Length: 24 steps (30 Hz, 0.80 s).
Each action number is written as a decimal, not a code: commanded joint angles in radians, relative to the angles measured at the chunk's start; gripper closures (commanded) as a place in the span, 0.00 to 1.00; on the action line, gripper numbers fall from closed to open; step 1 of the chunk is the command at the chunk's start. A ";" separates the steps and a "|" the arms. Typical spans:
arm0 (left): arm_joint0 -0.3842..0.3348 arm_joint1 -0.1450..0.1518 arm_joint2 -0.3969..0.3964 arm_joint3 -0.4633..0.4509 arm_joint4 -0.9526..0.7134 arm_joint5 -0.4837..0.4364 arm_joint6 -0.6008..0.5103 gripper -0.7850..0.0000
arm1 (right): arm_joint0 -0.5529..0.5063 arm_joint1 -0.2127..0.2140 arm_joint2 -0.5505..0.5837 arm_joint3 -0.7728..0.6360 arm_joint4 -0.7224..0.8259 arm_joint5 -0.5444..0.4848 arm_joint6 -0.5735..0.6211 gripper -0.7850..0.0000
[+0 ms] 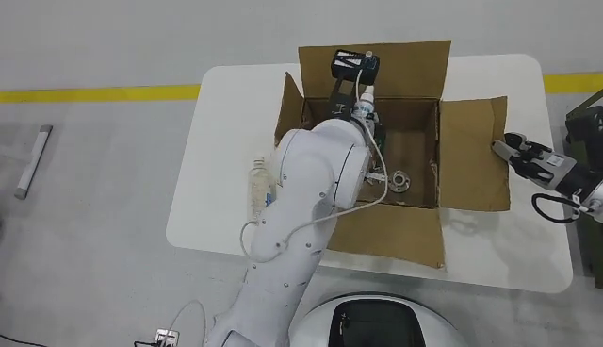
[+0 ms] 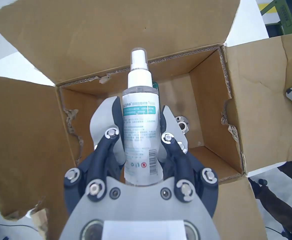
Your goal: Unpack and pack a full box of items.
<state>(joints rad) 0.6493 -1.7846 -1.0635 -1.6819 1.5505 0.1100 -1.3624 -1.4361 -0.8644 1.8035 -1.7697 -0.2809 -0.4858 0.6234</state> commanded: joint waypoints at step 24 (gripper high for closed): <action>-0.015 -0.025 0.080 0.503 0.020 -0.002 0.144 1.00 | -0.013 0.001 0.014 -0.017 0.010 0.002 -0.005 1.00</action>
<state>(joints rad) 0.6410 -1.8069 -0.9881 -1.2021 1.5713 0.1099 -1.2248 -1.4489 -0.8637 1.8172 -1.7863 -0.2708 -0.4843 0.6185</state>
